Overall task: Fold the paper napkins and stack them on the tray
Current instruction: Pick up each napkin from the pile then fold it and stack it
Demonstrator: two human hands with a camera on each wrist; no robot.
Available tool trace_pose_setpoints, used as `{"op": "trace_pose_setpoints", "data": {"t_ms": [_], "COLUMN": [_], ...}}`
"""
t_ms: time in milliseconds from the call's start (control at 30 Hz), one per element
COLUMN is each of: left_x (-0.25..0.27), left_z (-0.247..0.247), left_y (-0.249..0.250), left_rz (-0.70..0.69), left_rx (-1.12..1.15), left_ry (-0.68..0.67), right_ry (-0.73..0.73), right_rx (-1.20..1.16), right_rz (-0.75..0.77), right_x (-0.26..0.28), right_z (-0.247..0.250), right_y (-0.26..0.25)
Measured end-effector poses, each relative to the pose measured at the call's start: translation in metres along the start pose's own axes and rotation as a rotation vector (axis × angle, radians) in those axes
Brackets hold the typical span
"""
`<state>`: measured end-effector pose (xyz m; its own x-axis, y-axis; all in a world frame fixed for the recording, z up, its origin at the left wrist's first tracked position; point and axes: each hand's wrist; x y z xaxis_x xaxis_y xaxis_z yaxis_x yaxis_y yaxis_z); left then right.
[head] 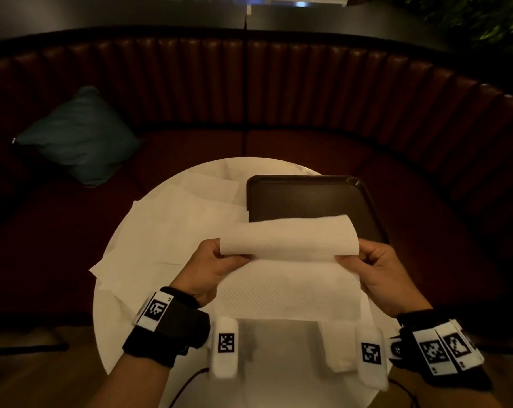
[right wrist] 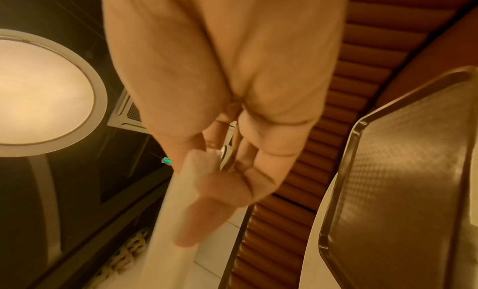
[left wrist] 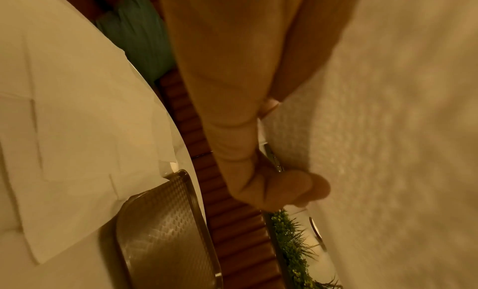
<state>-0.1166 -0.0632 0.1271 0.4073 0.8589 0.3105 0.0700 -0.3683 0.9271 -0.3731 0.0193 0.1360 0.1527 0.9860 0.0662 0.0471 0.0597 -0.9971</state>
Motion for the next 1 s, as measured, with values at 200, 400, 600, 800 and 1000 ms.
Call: {"op": "trace_pose_setpoints", "data": {"t_ms": [200, 400, 600, 800, 1000], "left_x": [0.004, 0.007, 0.004, -0.004, -0.017], "left_z": [0.004, 0.012, 0.011, -0.005, -0.039], "left_y": [0.002, 0.003, 0.007, 0.008, 0.005], "left_rz": [-0.054, -0.059, -0.054, -0.024, -0.077], "left_rx": [-0.034, -0.078, -0.043, -0.008, -0.57], "left_ry": [0.014, 0.005, 0.026, 0.038, -0.25], "right_ry": [0.003, -0.002, 0.034, 0.035, -0.065], "right_rx": [-0.159, -0.081, -0.064, -0.017, 0.296], "right_rz": [-0.059, -0.08, -0.113, -0.095, -0.157], "right_x": [-0.003, -0.002, -0.002, 0.018, 0.036], "right_z": [0.004, 0.01, 0.016, 0.022, 0.035], "right_y": [0.015, 0.019, 0.025, 0.025, 0.038]}}
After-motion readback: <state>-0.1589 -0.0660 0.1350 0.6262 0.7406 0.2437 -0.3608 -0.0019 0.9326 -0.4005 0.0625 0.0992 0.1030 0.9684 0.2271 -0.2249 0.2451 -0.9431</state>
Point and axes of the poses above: each hand's wrist, its own x-axis away from the middle knuckle, its own z-axis out of the back of the hand, y = z × x, and after that the axes turned 1 degree about z, right-handed
